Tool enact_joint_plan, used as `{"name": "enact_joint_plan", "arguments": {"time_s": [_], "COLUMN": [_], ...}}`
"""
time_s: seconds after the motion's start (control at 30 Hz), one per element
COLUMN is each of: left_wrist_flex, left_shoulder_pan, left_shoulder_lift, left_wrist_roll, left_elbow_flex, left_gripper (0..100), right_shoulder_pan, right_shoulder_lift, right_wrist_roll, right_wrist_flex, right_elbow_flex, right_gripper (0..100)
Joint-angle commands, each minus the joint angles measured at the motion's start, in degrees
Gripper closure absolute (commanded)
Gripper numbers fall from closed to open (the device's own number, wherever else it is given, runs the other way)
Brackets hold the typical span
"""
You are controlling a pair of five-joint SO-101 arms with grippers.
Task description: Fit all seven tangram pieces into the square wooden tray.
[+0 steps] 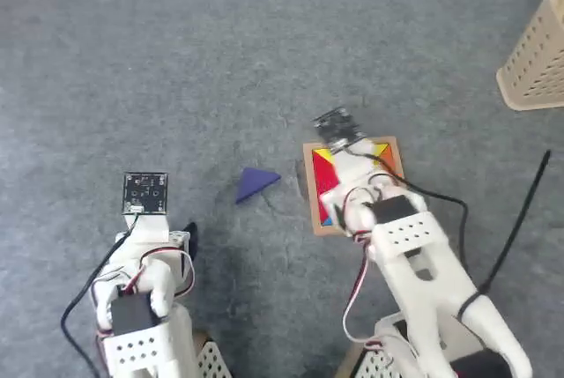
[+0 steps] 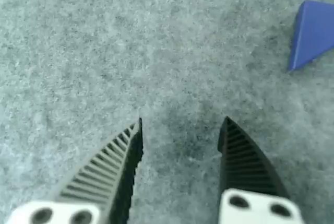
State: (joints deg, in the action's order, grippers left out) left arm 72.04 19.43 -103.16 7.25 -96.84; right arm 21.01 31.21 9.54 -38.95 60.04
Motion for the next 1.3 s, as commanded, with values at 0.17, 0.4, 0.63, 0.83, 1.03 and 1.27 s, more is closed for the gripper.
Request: {"name": "enact_joint_plan", "arguments": {"time_s": [0.17,0.4,0.63,0.83,1.03,1.27], "left_wrist_flex": [0.4,0.4,0.4,0.4,0.4,0.4], "left_shoulder_pan": [0.3,0.3,0.3,0.3,0.3,0.3], "left_shoulder_lift": [-1.0,-1.0,-1.0,-1.0,-1.0,-1.0], "left_wrist_roll": [-0.4,-0.4,-0.4,-0.4,-0.4,-0.4], "left_elbow_flex": [0.2,0.2,0.2,0.2,0.2,0.2], "left_gripper": [77,77,77,77,77,77], "right_shoulder_pan": [-1.8,-2.0,-1.6,-2.0,-1.0,8.6], "right_shoulder_lift": [-5.6,-6.5,-6.5,-5.9,-8.7,-27.6], "right_wrist_roll": [-1.1,-1.0,-0.9,1.2,5.4,15.3], "right_wrist_flex": [2.6,2.4,1.5,-4.4,-20.9,-33.8], "right_elbow_flex": [-2.5,-2.0,-2.0,-3.8,-20.6,-47.2], "right_gripper": [99.2,99.1,99.0,98.8,98.7,98.7]}}
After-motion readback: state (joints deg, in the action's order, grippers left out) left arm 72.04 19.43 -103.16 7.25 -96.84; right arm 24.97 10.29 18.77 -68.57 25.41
